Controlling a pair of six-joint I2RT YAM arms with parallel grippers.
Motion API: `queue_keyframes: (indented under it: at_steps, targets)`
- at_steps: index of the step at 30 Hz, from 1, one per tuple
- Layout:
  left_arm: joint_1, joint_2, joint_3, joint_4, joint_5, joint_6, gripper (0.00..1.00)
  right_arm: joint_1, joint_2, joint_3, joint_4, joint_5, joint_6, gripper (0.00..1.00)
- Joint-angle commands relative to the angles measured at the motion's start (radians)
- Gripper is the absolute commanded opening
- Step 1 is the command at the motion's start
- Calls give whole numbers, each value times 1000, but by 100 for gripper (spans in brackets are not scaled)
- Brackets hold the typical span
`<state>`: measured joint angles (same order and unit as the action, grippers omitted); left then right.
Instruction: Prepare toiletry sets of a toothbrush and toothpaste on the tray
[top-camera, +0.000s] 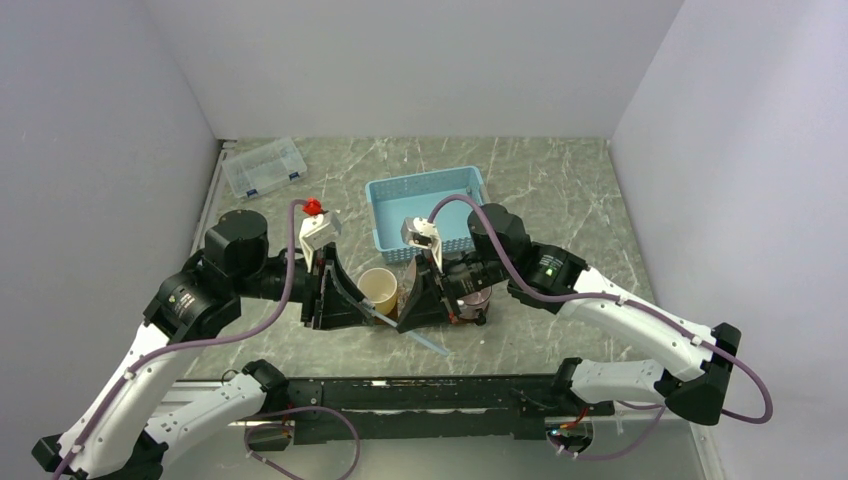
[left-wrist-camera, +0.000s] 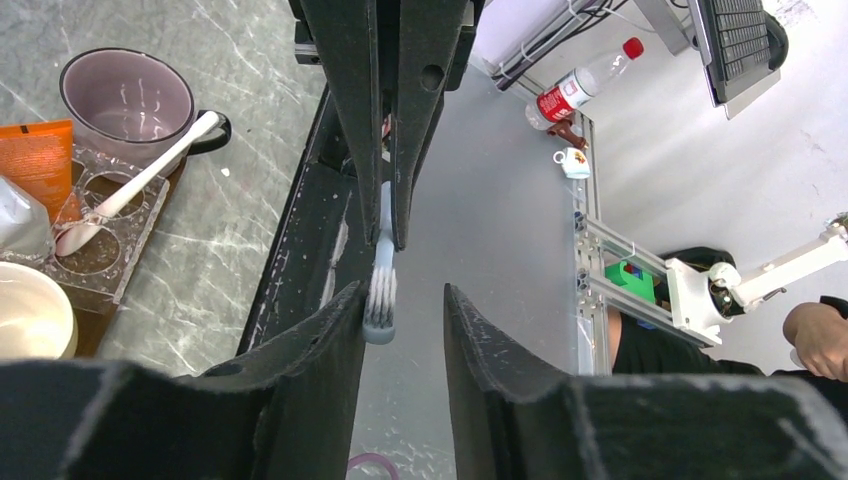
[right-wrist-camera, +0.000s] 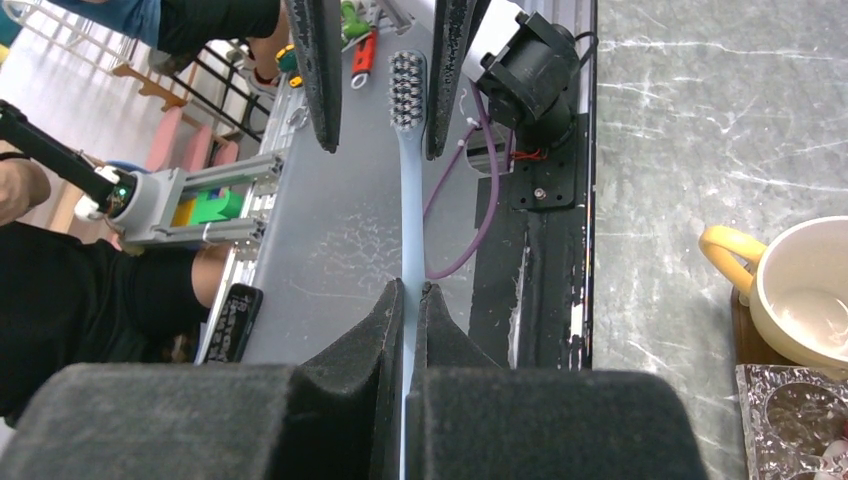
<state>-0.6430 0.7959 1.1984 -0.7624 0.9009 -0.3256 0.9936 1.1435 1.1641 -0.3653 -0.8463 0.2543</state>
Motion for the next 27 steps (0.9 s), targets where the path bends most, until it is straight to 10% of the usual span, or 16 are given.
queue_keyframes:
  at_steps: [1, 12, 18, 22, 27]
  targets:
    - [4, 0, -9, 23, 13, 19, 37, 6, -27, 10, 31, -7, -3, 0]
    - [4, 2, -25, 40, 5, 6, 2, 17, -33, -10, 25, -11, -8, 0]
    - [3, 9, -25, 44, -2, 6, 0, 20, -31, -15, 8, -1, -22, 0]
    - [4, 17, -19, 35, -28, 16, 0, 21, -50, -25, -10, 45, -35, 36]
    - [3, 34, -8, -14, -80, 48, 0, 20, -112, -14, -76, 213, -69, 49]
